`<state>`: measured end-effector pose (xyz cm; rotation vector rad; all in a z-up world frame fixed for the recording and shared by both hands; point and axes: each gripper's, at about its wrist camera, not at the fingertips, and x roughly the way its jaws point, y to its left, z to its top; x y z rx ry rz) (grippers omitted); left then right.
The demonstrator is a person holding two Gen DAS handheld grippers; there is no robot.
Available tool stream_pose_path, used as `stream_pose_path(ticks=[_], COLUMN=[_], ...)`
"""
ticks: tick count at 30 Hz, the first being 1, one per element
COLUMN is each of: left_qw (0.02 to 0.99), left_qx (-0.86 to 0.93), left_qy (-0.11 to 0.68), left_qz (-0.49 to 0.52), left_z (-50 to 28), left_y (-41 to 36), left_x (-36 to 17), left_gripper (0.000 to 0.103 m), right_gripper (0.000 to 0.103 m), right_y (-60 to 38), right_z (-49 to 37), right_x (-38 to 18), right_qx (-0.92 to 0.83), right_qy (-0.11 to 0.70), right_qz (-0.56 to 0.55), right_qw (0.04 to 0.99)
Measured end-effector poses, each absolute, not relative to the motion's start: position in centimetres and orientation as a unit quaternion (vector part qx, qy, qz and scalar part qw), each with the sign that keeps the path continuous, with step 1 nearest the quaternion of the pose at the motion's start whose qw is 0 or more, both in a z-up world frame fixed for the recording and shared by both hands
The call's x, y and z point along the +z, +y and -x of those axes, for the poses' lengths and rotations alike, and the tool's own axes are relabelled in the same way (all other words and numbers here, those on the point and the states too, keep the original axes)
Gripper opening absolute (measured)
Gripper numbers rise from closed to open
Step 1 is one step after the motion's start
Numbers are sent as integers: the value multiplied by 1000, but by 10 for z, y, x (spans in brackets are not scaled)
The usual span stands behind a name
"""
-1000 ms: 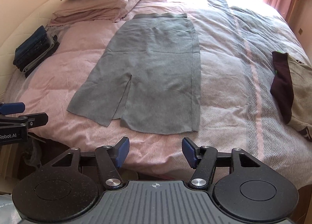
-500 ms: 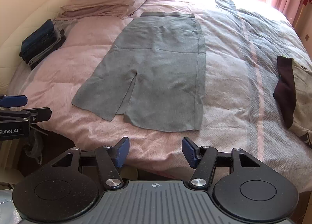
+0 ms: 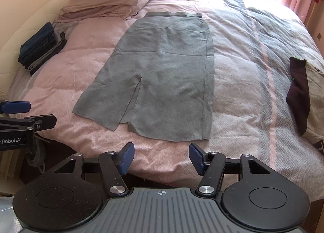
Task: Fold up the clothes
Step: 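Move both open tools over the grey sweatshirt toward its hem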
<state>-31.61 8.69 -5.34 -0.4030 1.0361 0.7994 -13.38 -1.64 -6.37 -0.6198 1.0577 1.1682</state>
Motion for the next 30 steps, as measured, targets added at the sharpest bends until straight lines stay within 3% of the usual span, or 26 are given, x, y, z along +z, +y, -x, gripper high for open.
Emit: stream_pose_path(ticks=[30], left_qw=[787], left_qx=[255], left_qy=[537], left_qz=[163], left_z=[226], left_y=[321], left_x=[-103], left_gripper=[71], right_gripper=[57], right_y=[180], right_z=[83], right_x=[-105], right_qx=[408], right_qy=[515], right_qz=[283], right_qw=[699])
